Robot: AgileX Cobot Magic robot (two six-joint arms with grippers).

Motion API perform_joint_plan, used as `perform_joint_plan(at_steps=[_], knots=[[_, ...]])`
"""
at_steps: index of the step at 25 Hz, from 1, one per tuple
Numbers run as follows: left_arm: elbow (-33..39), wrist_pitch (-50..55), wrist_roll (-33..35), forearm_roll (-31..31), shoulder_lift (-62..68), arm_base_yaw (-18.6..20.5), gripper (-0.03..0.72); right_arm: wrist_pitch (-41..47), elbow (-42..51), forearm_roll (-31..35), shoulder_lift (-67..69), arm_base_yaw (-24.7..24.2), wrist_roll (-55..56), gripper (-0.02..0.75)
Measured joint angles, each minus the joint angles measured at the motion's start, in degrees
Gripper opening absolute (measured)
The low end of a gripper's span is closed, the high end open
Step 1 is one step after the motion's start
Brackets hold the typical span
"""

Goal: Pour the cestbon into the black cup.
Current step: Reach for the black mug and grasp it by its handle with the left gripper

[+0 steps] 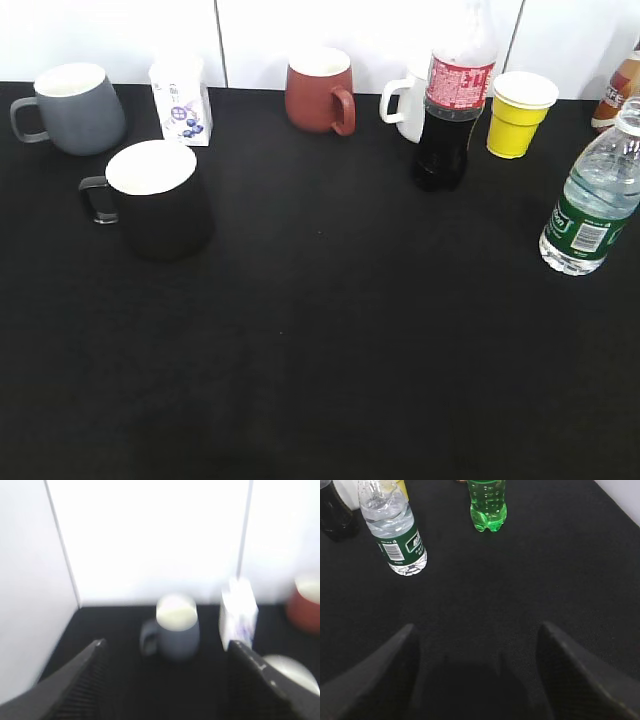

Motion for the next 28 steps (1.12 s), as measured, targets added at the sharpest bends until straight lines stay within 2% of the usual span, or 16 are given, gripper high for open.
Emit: perform_joint_plan(at_steps=[3,4,6,8,10,13,16,18,22,24,28], knots=[[0.60,-9.77,0.00,-2.22,9.81,0.00,0.552,0.00,0.00,0.00,0.00,0.00,0.00,0.555],[4.22,-17.58,0.00,-6.10,12.56,0.00,0.552,0.00,0.00,0.00,0.00,0.00,0.00,0.555],[12.25,-25.12,0.00,-8.28,14.20,-0.77,0.552,0.00,0.00,0.00,0.00,0.00,0.00,0.555],[18.82,-30.98,-0.06,-8.40,14.40,-3.75,0.552,0.00,0.00,0.00,0.00,0.00,0.00,0.555],[25.70,-40.94,-0.64,-8.52,14.63,-10.93,0.552,0.00,0.00,0.00,0.00,0.00,0.00,0.555],[26.40,-43.42,-0.64,-8.52,18.40,-14.08,0.552,0.00,0.00,0.00,0.00,0.00,0.00,0.555],[26.40,-50.24,-0.77,-8.56,28.27,-14.08,0.552,0.00,0.00,0.00,0.00,0.00,0.00,0.555],[26.40,-54.08,-3.17,-8.02,32.99,-14.08,0.552,0.00,0.00,0.00,0.00,0.00,0.00,0.555],[26.40,-63.46,-5.37,-2.77,43.54,-14.08,0.552,0.00,0.00,0.00,0.00,0.00,0.00,0.555],[26.17,-69.34,-5.48,-2.46,49.73,-14.08,0.551,0.00,0.00,0.00,0.00,0.00,0.00,0.555],[26.01,-77.26,-5.57,-2.41,54.75,-14.08,0.531,0.00,0.00,0.00,0.00,0.00,0.00,0.555]])
